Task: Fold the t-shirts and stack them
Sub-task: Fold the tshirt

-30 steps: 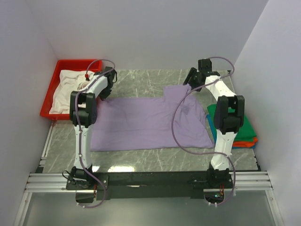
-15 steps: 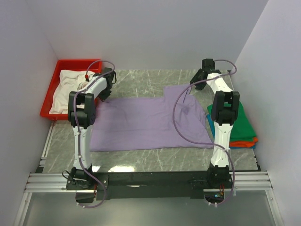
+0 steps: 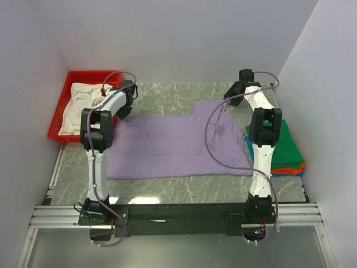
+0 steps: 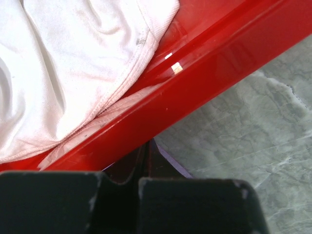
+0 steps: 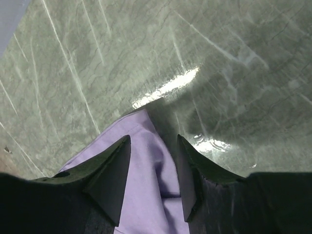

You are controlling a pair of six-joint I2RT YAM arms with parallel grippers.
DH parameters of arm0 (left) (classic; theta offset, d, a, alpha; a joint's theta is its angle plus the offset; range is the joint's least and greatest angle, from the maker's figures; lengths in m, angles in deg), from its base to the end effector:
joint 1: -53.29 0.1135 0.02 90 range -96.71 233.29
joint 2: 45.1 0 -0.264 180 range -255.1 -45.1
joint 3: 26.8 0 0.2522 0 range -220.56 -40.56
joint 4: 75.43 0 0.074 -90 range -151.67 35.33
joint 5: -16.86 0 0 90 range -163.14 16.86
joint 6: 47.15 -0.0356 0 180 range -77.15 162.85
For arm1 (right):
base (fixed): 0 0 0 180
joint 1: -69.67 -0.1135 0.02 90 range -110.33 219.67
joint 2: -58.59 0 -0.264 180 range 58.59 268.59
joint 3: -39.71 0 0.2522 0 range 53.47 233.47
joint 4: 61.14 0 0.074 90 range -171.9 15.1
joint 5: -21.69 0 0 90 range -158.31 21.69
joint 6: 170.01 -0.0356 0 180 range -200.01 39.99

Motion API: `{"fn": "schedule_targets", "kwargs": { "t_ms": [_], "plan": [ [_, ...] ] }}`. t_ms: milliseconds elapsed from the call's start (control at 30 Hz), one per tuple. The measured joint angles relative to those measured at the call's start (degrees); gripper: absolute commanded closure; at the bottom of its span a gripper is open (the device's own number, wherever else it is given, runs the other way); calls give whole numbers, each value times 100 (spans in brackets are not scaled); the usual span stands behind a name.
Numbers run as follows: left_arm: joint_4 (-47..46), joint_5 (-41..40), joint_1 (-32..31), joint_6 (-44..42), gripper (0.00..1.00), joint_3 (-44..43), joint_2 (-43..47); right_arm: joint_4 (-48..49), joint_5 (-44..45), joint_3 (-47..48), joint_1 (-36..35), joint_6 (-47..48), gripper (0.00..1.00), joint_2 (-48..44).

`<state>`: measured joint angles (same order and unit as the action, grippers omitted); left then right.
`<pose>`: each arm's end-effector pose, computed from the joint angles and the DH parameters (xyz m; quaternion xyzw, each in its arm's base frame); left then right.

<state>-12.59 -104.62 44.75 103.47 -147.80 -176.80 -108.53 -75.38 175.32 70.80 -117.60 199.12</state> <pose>0.4705 -0.0519 0.1637 -0.4531 0.8388 0.1429 0.2658 0.5419 -0.0063 0.1732 0.2943 0.8978 0.1563 0.2880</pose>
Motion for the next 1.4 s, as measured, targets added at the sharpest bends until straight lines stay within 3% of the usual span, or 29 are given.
{"fn": "schedule_targets", "kwargs": {
  "t_ms": [233,367,500,533,633,1033,1400],
  "plan": [
    [-28,20,9,0,99,0,0,-4,-157,72,0,-59,55,170],
    [-57,35,9,-2,99,0,0,-7,-205,240,0,-96,62,289],
    [-83,42,11,-11,99,2,0,-28,-221,286,0,-133,77,328],
    [-87,42,11,-15,99,2,0,-31,-245,286,0,-136,86,332],
    [-103,44,11,-20,99,4,0,-28,-326,289,0,-157,99,334],
    [-164,81,22,-101,99,20,31,125,-560,372,31,-144,100,273],
    [-166,81,74,-101,99,31,308,155,-605,282,214,201,100,-616]
  ]
}}
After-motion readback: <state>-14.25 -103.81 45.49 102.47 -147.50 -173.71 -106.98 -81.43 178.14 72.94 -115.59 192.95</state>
